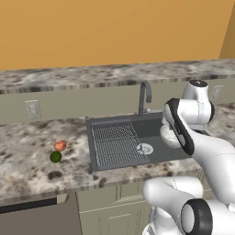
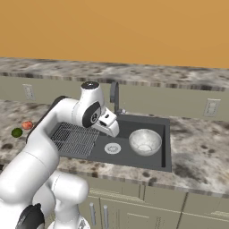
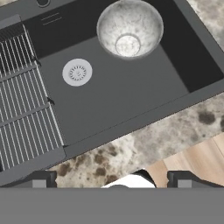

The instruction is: Remove the lime and peach from the sink. Then move the bowl and cup from the counter to the sink for washing.

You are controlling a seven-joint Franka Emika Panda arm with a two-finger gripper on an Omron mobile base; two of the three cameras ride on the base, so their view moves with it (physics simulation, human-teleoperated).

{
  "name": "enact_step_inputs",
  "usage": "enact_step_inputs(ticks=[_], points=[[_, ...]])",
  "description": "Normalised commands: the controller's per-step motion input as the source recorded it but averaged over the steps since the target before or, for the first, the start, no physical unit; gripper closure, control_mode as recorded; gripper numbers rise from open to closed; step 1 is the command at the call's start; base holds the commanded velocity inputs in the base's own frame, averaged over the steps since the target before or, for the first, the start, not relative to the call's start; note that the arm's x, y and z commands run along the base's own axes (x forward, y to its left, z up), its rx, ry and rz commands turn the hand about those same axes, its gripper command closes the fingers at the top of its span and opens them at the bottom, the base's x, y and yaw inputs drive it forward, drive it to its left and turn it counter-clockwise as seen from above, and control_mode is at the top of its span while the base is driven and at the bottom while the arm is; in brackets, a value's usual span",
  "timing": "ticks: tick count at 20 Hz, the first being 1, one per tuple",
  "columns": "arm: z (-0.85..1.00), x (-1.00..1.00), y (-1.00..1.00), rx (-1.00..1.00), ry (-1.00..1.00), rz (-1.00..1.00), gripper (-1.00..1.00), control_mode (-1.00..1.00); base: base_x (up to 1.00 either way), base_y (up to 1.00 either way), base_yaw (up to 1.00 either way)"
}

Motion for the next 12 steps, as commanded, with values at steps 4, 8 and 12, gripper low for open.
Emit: enact_step_inputs(ticks=[4, 8, 12], points=[[0.0, 0.0, 0.0, 0.0, 0.0, 0.0, -1.0, 1.0, 0.0, 0.0, 0.0], [0.0, 0.0, 0.0, 0.0, 0.0, 0.0, -1.0, 1.0, -0.1, -0.03, 0.0], [0.0, 0.0, 0.0, 0.0, 0.0, 0.0, -1.0, 1.0, -0.21, -0.18, 0.0]])
